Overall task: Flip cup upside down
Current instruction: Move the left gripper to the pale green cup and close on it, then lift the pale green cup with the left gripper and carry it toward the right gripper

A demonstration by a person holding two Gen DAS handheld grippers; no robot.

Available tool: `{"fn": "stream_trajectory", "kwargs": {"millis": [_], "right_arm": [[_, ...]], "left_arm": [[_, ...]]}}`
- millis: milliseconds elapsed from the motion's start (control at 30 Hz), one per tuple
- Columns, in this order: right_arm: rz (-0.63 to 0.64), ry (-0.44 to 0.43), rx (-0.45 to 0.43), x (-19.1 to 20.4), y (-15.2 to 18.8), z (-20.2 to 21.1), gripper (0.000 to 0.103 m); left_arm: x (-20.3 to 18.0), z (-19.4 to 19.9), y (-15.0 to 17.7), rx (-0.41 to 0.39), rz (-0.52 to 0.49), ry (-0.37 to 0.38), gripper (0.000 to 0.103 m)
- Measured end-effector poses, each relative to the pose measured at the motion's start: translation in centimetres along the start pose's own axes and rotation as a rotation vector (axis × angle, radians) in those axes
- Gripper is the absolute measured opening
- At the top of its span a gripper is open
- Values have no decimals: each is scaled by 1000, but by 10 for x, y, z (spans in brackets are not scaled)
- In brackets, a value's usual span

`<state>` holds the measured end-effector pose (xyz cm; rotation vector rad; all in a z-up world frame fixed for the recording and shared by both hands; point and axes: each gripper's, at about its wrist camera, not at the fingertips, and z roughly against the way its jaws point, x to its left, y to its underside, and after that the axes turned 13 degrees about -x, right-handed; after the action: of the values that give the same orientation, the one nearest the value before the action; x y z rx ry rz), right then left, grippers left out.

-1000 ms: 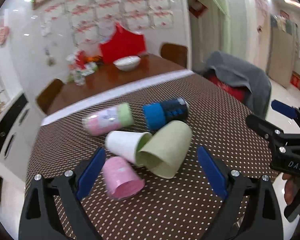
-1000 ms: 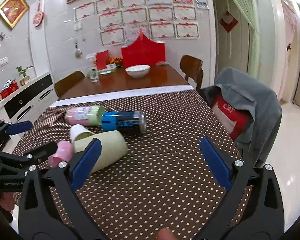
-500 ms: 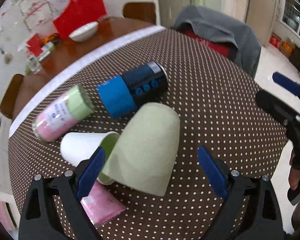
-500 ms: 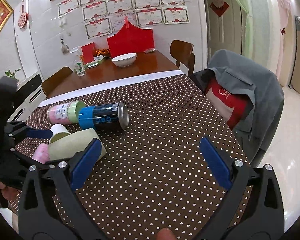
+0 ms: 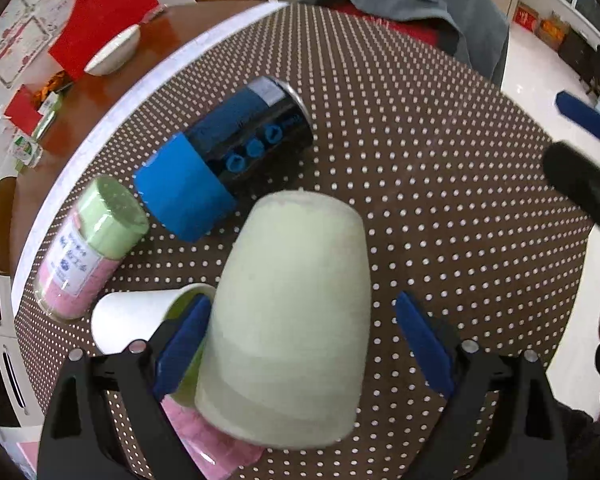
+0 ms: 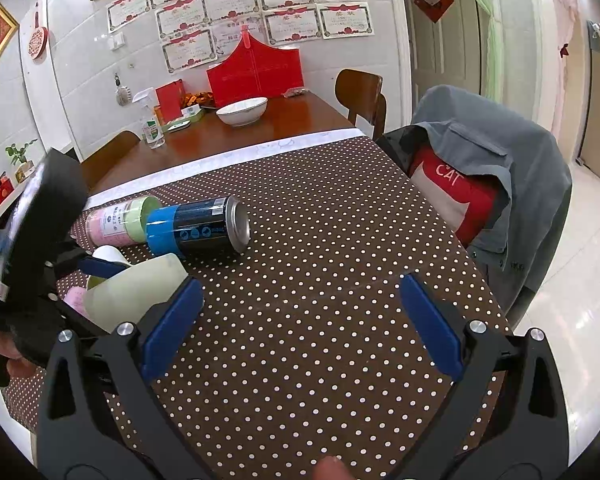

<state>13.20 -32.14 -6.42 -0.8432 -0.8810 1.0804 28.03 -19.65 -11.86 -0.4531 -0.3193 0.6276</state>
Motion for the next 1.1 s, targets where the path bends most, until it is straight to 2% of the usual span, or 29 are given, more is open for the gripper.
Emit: {"fn": "stream_trajectory", "kwargs": {"millis": [67, 133, 167, 233, 333, 633, 767, 900, 1100], "right_arm": [[0, 1, 1, 1, 0, -1, 97], [-1, 5, 5, 1, 1, -1, 97], [-2, 6, 6, 0, 1, -2, 97], [-1, 10, 7, 0, 2, -1, 97], [-5, 15, 7, -1, 3, 0, 97], [-4, 31, -11, -2, 3, 16, 97], [3, 32, -25, 1, 2, 26, 97], [11, 25, -44, 8, 2, 39, 97], [15, 7, -74, 18, 5, 58, 97]], "left_arm": [[0, -7, 1, 9, -5, -5, 91], [3, -7, 2, -8, -7, -31, 80], [4, -8, 2, -13, 3, -27, 79], [8, -7, 2, -28, 23, 8, 79], [7, -6, 6, -48, 16, -2, 79], [7, 15, 25, -152, 102, 15, 78], [4, 31, 25, -196, 127, 14, 78], [-7, 57, 39, -241, 141, 1, 78], [-14, 102, 77, -297, 178, -20, 78]]}}
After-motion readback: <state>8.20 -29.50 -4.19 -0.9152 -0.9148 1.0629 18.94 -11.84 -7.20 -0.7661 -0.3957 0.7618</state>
